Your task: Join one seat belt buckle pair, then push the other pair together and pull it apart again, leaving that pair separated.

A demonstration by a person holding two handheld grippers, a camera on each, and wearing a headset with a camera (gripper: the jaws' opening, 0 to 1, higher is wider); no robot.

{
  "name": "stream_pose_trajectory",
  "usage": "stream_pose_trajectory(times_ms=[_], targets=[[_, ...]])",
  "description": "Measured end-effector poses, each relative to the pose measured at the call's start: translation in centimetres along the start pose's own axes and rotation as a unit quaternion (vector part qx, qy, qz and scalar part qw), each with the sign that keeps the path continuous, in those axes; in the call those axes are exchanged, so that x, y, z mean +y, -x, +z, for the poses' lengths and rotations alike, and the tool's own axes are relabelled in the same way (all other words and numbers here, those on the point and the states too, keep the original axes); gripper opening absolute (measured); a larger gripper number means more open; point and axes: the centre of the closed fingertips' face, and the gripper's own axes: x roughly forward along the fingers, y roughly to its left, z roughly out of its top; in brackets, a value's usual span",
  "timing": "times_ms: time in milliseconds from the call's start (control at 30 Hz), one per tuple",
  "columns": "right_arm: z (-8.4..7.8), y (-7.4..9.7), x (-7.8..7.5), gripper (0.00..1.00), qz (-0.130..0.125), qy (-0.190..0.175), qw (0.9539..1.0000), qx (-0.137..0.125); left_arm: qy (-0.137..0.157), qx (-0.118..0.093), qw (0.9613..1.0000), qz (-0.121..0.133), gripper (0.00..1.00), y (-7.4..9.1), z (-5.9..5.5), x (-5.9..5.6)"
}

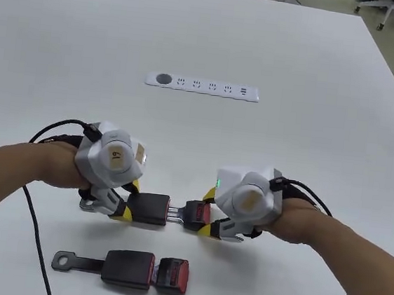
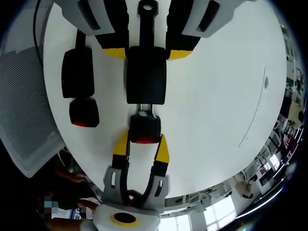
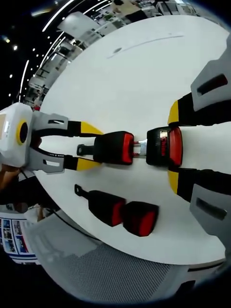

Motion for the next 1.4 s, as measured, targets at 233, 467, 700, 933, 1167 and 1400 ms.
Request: stream_pose_trajectory(times_ms=[233, 467, 700, 933, 1167, 1400], targets=[[0.2, -0.2, 0.1, 0.3, -0.005, 0.0, 1.0, -0.002, -0.005, 0.0, 1.0, 0.002, 0.3, -0.1, 0.1, -0.2], [0.3, -0.2, 0.2, 0.29, -0.008, -0.011, 0.9999, -0.008, -0.005, -0.001, 1.0, 0.005, 0.29, -0.1, 0.0, -0.2], [0.4, -0.3, 0.3, 0.28, -0.005, -0.012, 0.9999, -0.01, -0.012, 0.001, 0.9999, 0.008, 0.29, -0.1, 0.0, -0.3], [0.4, -0.3, 0.4, 0.28, -0.005, -0.014, 0.9999, -0.006, -0.011, 0.0, 0.9999, 0.009, 0.28, 0.0, 0.3, -0.5], [0.8, -0.5, 0.3, 0.28, -0.005, -0.048, 0.9988, -0.007, -0.015, 0.005, 0.9998, 0.007, 0.28, -0.1, 0.3, -0.4], [2.0, -1.3, 0.4, 0.27, -0.001, -0.024, 0.9997, 0.0, -0.017, 0.007, 0.9998, 0.011, 0.28, -0.2, 0.1, -0.4]])
